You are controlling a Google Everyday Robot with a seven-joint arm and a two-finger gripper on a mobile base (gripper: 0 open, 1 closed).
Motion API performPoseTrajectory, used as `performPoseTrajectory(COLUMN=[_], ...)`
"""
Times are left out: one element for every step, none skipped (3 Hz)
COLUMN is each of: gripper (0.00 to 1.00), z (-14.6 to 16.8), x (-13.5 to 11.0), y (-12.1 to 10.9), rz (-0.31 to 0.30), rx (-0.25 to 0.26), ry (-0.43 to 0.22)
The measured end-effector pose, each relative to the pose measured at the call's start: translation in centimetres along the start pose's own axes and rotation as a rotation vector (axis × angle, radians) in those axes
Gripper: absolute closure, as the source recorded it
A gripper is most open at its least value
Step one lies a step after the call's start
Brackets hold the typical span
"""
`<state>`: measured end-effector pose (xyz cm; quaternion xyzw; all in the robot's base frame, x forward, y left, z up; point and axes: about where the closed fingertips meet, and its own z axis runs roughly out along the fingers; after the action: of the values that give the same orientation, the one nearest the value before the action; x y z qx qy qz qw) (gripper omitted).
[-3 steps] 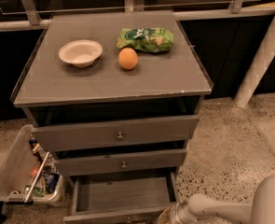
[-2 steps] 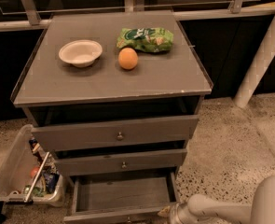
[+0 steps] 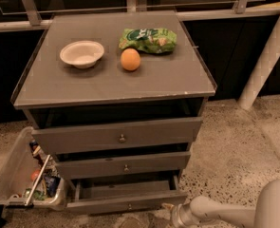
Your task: Close bottom drawer
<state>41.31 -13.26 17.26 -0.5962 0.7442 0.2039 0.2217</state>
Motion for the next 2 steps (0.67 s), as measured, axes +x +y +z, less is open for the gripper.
performPoseTrajectory(gripper=[0.42,0.64], z=[1.3,2.6], x=[-1.8,-3.7], y=[-3.9,-9.7], rz=[-0.056,-0.113], rx=[0.027,0.073], ry=[-0.014,-0.032])
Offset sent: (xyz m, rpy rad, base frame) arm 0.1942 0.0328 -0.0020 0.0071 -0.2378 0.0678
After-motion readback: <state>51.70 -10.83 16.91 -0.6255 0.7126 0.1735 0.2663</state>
